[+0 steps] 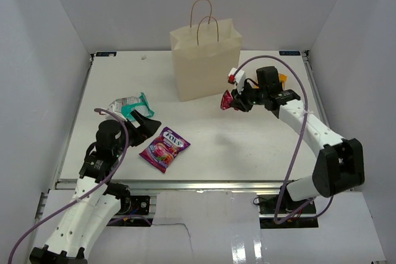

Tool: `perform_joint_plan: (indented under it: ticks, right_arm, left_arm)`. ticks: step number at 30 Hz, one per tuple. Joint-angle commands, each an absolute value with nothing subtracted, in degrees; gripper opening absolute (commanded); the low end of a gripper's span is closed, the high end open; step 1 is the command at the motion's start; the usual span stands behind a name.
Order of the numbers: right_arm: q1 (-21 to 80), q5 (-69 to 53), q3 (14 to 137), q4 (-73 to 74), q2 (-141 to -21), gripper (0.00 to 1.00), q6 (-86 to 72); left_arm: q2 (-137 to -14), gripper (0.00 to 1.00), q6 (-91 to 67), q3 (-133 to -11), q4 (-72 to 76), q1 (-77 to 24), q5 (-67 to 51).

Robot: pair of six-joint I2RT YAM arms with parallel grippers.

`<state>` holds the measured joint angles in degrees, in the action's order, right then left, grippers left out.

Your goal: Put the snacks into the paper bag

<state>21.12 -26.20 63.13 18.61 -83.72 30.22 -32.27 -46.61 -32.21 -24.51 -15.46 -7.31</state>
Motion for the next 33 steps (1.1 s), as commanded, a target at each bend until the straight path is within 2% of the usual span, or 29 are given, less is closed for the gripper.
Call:
perform_joint_plan:
  ticks: [1,5,9,16,22,29,33]
  right_arm:
    - [20.48,-31.55,67.84,19.69,-78.15,0.08,33.84]
    - [19.16,-31.20,83.35,19.51,-78.92,0.08,29.98]
    - [17.76,-26.21,97.79,16.88,-84.71,0.08,23.74]
    - [17.05,-19.78,119.25,14.07,-103.34,0.08,14.60]
    - [16.96,-16.17,121.90,7.12,-110.38,0.14,8.53]
    - [17.49,-19.86,121.64,5.89,-112.50,0.16,7.03]
    - [17.49,-19.60,120.24,5.54,-112.06,0.27,7.38]
  left_arm:
    - [-31.38,0.95,-47.02,-31.64,-23.99,-15.21,-8.61]
    - [-31.03,0.95,-46.85,-31.55,-23.99,-15.21,-8.79]
    - [-30.76,0.95,-46.50,-31.90,-24.26,-15.21,-9.05]
    - [-30.50,0.95,-45.79,-32.70,-26.37,-15.21,-9.75]
    - [-29.18,0.95,-46.05,-32.87,-28.03,-15.21,-10.02]
    - [-30.58,0.94,-45.62,-32.96,-28.04,-15.21,-10.90]
    - [-31.64,0.95,-45.18,-33.13,-27.69,-15.21,-11.34]
